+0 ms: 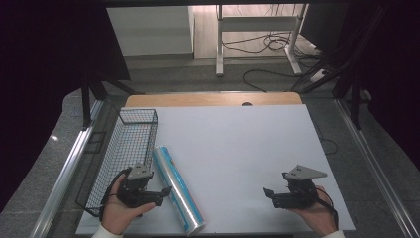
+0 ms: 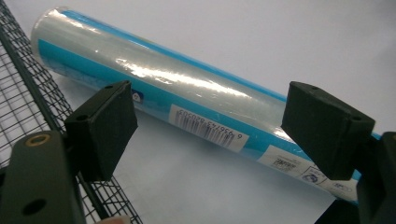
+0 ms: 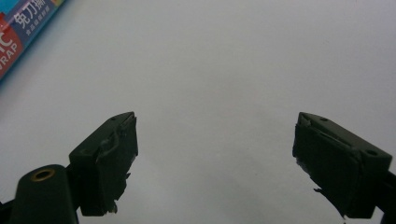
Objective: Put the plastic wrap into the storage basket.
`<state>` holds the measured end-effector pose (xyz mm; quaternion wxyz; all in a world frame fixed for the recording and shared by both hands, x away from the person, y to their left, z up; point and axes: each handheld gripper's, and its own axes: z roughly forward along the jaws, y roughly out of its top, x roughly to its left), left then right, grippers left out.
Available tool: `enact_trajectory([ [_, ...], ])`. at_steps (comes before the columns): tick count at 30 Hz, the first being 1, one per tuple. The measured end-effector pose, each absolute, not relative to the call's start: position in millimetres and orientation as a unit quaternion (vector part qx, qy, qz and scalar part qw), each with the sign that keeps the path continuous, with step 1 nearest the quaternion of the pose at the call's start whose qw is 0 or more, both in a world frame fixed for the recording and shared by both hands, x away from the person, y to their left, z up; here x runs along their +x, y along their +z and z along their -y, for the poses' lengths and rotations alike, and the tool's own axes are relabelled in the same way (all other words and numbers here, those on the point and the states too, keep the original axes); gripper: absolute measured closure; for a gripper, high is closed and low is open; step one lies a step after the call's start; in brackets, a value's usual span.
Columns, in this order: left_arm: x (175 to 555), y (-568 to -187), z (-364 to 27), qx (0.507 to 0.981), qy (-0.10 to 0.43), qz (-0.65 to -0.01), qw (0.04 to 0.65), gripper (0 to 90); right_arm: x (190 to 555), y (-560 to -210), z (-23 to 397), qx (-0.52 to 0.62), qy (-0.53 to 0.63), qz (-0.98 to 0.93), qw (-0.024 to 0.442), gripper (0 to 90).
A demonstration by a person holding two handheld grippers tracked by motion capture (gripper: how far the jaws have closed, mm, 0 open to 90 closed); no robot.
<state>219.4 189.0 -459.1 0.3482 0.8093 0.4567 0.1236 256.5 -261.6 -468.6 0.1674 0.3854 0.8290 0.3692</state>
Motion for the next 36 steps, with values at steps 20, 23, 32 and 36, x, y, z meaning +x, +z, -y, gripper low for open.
enact_trajectory([
  [20, 216.4, -456.9, -201.0, 0.799, 0.129, -0.468, 0.355, 17.2, 254.3, -458.2, 247.3, 0.380, 0.395, -0.827, 0.124, 16.2],
  [23, 215.5, -454.9, -203.0, 0.797, 0.130, -0.469, 0.359, 17.2, 255.6, -453.8, 242.7, 0.378, 0.412, -0.822, 0.110, 17.1],
  [32, 212.4, -446.7, -212.1, 0.779, 0.138, -0.482, 0.377, 17.3, 263.1, -444.2, 204.7, 0.378, 0.394, -0.833, 0.086, 21.2],
  [36, 212.7, -446.7, -213.9, 0.777, 0.139, -0.484, 0.377, 17.3, 267.0, -443.4, 174.2, 0.380, 0.371, -0.844, 0.076, 20.9],
])
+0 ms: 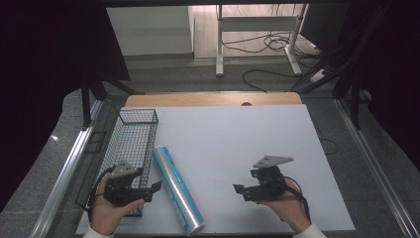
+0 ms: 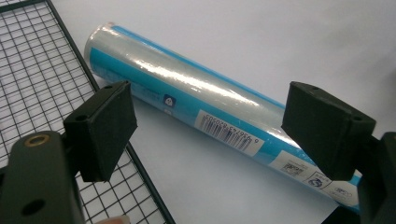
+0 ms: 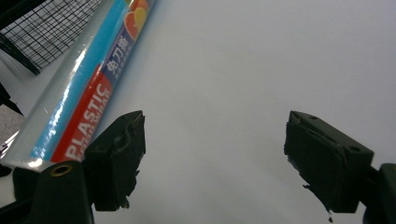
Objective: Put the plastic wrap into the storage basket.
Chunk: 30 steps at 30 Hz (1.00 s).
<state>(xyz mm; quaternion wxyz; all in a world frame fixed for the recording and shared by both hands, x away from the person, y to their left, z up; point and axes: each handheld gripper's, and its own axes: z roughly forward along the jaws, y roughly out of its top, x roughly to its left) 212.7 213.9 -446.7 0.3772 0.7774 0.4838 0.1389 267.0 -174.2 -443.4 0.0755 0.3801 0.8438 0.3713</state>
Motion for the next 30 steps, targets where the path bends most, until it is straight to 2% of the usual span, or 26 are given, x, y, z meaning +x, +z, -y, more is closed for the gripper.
enact_trajectory([
  [7, 212.8, -445.1, -223.0, 0.770, 0.146, -0.493, 0.378, 17.3, 276.4, -447.6, 111.4, 0.359, 0.351, -0.864, 0.040, 19.1],
  [15, 212.0, -445.5, -232.1, 0.760, 0.149, -0.504, 0.382, 17.3, 286.1, -457.0, 54.1, 0.339, 0.314, -0.886, 0.021, 17.6],
  [30, 212.3, -447.3, -236.2, 0.757, 0.150, -0.510, 0.380, 17.4, 294.0, -474.6, -17.2, 0.332, 0.282, -0.900, -0.005, 19.1],
])
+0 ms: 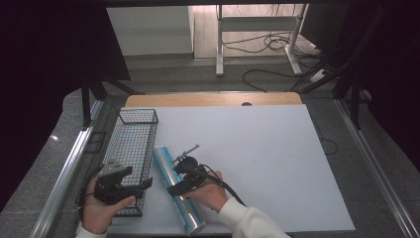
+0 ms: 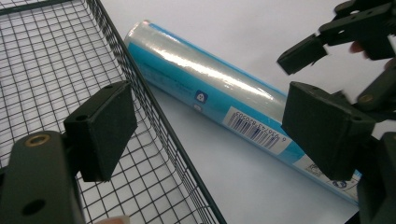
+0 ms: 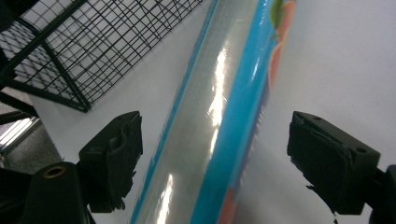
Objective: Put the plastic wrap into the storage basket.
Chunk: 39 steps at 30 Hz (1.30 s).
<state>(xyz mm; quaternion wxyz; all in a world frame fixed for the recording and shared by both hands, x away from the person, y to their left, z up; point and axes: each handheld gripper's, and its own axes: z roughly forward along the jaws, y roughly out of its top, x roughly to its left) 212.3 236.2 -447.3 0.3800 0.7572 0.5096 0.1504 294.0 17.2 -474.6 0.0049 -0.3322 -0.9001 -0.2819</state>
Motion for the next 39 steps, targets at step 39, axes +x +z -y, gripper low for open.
enact_trajectory([
  [39, 212.0, -450.1, -240.7, 0.756, 0.156, -0.512, 0.377, 17.6, 317.0, -511.4, -28.7, -0.421, -0.226, 0.874, 0.088, 31.4],
])
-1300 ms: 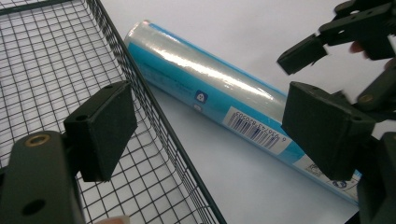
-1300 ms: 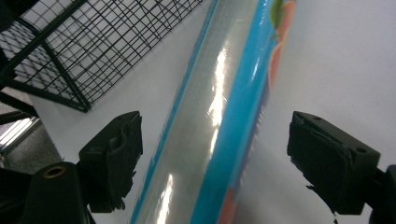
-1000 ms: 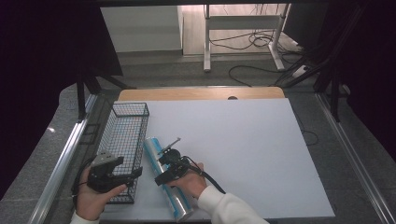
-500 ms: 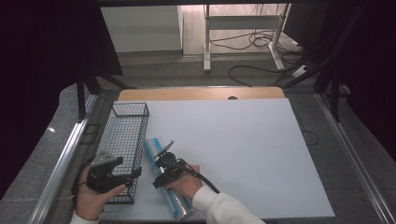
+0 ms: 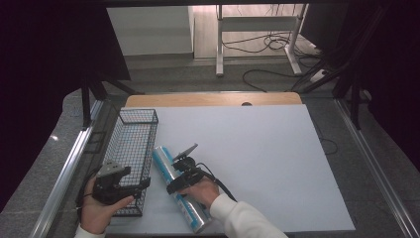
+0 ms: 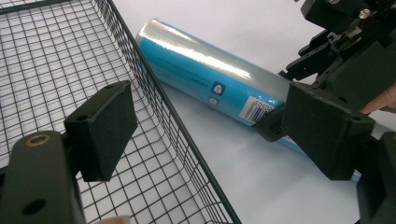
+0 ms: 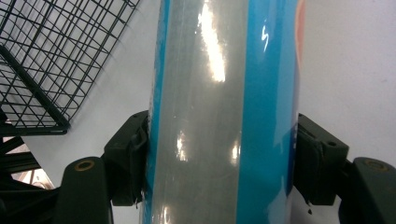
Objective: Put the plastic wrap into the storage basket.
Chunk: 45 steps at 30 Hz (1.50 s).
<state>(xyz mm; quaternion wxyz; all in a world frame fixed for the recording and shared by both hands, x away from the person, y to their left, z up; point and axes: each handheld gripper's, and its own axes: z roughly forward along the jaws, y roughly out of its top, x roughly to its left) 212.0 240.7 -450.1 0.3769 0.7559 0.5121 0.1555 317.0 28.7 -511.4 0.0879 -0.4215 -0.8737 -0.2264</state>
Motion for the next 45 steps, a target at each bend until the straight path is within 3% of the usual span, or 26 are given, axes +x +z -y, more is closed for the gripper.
enact_trajectory([
  [12, 212.2, -450.2, -241.2, 0.753, 0.157, -0.514, 0.380, 17.6, 322.2, -500.4, -3.9, -0.434, -0.264, 0.853, 0.118, 31.9],
  [19, 212.7, -450.9, -239.0, 0.753, 0.156, -0.514, 0.381, 17.6, 322.0, -489.2, 30.6, -0.449, -0.295, 0.832, 0.138, 32.0],
  [26, 215.3, -448.6, -230.2, 0.751, 0.147, -0.511, 0.391, 17.7, 314.0, -465.7, 69.3, -0.455, -0.338, 0.814, 0.129, 32.0],
  [38, 227.3, -439.6, -200.3, 0.737, 0.063, -0.495, 0.457, 17.6, 293.4, -446.9, 139.4, -0.465, -0.413, 0.772, 0.130, 32.0],
  [45, 240.8, -439.0, -172.6, 0.729, 0.022, -0.490, 0.478, 15.5, 283.3, -448.4, 158.8, -0.467, -0.428, 0.764, 0.120, 32.0],
])
